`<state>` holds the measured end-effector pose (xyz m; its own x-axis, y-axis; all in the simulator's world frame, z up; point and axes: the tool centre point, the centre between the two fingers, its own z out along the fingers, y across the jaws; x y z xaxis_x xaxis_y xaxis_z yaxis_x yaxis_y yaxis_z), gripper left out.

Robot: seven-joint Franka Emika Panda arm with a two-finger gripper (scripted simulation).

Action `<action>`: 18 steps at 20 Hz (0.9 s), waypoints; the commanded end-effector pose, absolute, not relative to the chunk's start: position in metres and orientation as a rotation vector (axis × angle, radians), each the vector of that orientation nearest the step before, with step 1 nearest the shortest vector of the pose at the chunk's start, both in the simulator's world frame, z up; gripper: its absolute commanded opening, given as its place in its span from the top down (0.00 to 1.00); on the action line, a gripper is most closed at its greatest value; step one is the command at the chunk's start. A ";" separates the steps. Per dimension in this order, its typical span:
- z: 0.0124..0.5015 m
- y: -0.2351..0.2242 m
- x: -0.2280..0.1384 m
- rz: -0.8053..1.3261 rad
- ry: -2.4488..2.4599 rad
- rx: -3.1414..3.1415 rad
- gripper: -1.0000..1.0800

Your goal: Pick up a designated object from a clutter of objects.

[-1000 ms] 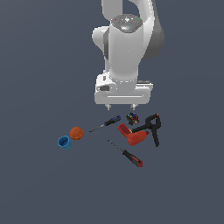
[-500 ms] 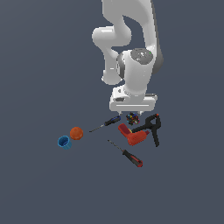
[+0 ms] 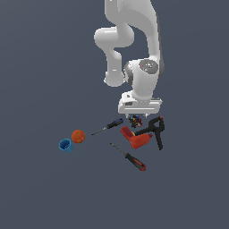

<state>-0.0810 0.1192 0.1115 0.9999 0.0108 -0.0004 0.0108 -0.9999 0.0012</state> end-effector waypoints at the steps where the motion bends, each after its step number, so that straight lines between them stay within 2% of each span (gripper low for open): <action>1: 0.106 0.123 -0.086 0.000 0.018 3.141 0.04; 10: 0.099 0.124 -0.089 -0.001 0.020 3.141 0.04; 18: 0.068 0.125 -0.090 -0.001 0.020 3.142 0.04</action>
<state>-0.0899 0.1245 0.0750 0.9999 0.0124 -0.0006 0.0124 -0.9999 -0.0002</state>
